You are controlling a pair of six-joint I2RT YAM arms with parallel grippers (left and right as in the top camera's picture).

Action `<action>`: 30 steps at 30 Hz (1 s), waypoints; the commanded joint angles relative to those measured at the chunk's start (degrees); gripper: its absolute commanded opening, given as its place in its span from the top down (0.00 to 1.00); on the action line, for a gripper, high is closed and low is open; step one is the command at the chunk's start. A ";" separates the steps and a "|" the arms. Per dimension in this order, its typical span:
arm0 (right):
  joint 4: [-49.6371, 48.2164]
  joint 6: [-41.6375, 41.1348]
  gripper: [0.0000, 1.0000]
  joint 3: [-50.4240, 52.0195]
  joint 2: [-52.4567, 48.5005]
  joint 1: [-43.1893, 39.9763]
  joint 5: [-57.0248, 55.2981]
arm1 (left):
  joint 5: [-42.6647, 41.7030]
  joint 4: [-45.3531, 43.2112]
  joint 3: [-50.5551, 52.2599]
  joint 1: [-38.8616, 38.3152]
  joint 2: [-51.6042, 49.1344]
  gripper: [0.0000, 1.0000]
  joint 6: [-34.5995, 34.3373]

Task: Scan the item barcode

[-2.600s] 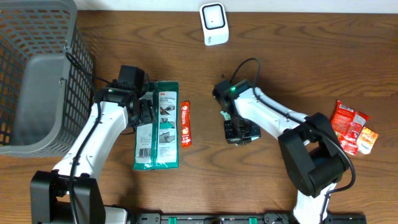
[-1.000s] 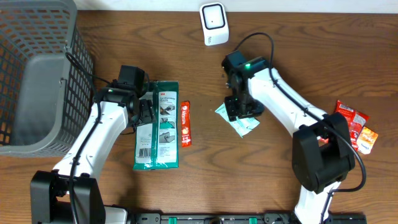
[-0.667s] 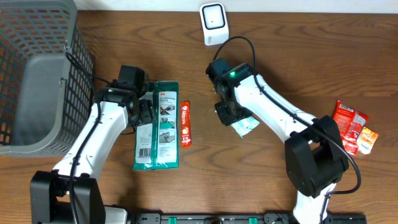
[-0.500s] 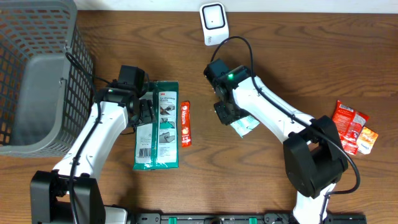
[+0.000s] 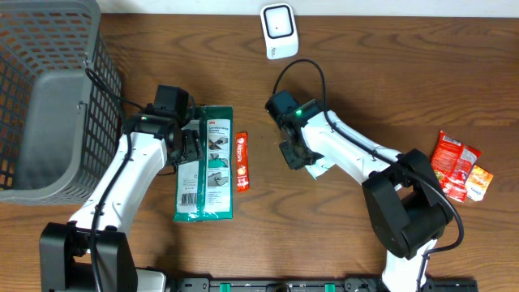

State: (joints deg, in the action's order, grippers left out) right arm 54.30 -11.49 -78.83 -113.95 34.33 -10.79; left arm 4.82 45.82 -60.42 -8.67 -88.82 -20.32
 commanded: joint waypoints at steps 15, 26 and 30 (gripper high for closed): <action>-7.08 0.42 0.62 7.39 0.46 0.28 -1.29 | 0.33 0.00 -0.90 0.35 0.42 0.15 0.28; -6.93 0.42 0.57 7.41 0.46 0.28 -0.70 | 0.33 0.00 -0.87 0.35 0.42 0.15 0.28; -7.02 0.39 0.73 7.41 0.46 0.28 -0.68 | 0.33 0.00 -0.87 0.35 0.42 0.15 0.28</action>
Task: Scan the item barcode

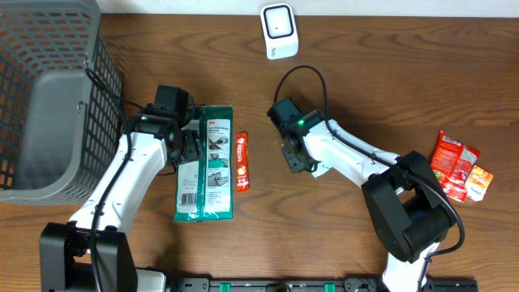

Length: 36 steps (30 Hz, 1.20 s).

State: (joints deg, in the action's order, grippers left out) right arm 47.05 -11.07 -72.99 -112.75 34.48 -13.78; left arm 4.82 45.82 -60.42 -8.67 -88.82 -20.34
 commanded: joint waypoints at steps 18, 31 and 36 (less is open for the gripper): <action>6.23 -1.18 0.99 -6.12 3.39 0.11 4.90 | 0.33 0.00 -0.87 0.35 0.42 0.15 0.31; 5.84 -4.52 0.96 -6.05 3.78 -2.58 16.37 | 0.33 0.00 -0.90 0.35 0.42 0.15 0.31; 5.88 -4.52 0.75 -5.75 3.78 -3.37 15.50 | 0.33 0.00 -0.90 0.35 0.42 0.15 0.28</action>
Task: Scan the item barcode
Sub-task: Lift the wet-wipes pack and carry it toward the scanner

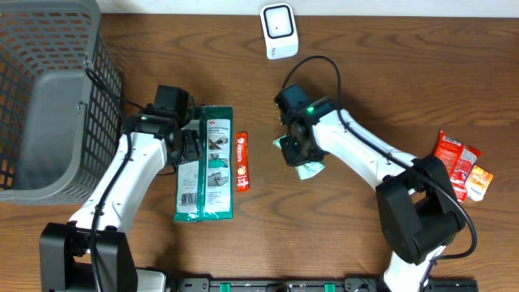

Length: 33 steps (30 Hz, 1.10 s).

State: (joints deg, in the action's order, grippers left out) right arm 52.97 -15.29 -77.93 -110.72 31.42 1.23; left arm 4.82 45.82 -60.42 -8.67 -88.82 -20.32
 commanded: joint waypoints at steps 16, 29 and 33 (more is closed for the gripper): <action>1.66 3.67 0.42 0.94 1.75 5.29 -9.22 | 0.33 0.00 -0.87 0.35 0.42 0.15 0.28; -0.90 5.29 0.60 4.57 1.75 8.41 -15.76 | 0.33 0.00 -0.90 0.35 0.42 0.15 0.26; -4.39 5.29 0.60 8.07 1.75 9.09 -15.78 | 0.33 0.00 -0.90 0.35 0.42 0.15 0.28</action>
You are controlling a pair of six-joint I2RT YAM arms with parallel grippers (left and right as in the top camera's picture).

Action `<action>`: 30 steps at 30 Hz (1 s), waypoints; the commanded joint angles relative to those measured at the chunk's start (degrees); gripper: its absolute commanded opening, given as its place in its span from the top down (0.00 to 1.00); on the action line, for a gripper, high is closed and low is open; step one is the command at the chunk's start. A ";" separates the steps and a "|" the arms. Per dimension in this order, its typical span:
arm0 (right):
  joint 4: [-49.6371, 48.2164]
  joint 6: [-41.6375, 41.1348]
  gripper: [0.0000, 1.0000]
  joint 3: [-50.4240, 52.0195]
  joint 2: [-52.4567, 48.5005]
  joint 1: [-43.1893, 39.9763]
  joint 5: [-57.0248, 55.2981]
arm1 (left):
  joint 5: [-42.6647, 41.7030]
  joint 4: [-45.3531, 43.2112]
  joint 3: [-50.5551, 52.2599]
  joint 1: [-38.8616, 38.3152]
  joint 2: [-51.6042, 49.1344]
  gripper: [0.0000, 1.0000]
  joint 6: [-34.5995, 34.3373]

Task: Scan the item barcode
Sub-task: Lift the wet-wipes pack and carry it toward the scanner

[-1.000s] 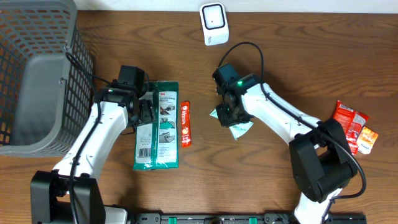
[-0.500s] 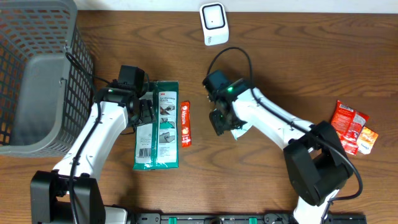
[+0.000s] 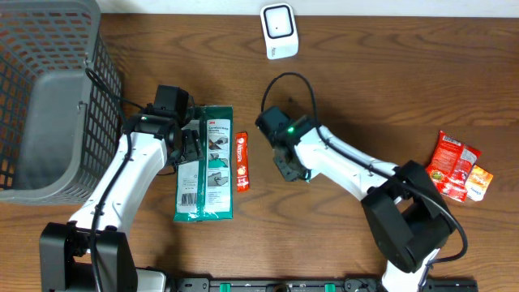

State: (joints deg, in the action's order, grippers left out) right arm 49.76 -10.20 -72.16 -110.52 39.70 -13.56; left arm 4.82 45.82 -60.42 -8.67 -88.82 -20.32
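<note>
A white barcode scanner (image 3: 278, 31) stands at the far middle of the table. My right gripper (image 3: 289, 168) points down just right of a red snack bar (image 3: 242, 161). It seems shut on a small pale teal packet (image 3: 309, 175), of which only a sliver shows under the wrist. My left gripper (image 3: 191, 146) rests on the left edge of a flat green package (image 3: 212, 166). The overhead view does not show whether its jaws are closed.
A grey wire basket (image 3: 49, 97) fills the far left corner. Two red snack packets (image 3: 454, 162) lie at the right edge. The right arm's cable loops up toward the scanner.
My right gripper has moved left and a little nearer, closer to the red bar. The pale packet, plainly visible below it before, is now almost hidden. The left arm is unchanged.
My right gripper was low over the pale packet right of the red bar, and stayed there a second later. Then it stood further back with the packet showing under it. Now it is left of that, close to the bar. The left arm never moved.
</note>
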 commanded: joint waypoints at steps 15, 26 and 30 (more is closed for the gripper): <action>-6.67 -1.51 0.83 4.90 1.55 0.85 -1.18 | 0.33 0.00 -0.87 0.35 0.42 0.15 0.28; -7.65 -1.53 0.99 4.81 1.57 0.85 -0.07 | 0.33 0.00 -0.87 0.35 0.42 0.15 0.28; -7.26 -1.51 0.99 2.73 4.59 0.68 5.20 | 0.33 0.00 -0.90 0.35 0.42 0.15 0.28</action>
State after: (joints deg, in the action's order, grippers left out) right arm 42.57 -11.44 -68.05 -108.81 40.32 -15.62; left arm 4.82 45.82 -60.42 -8.67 -88.82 -20.32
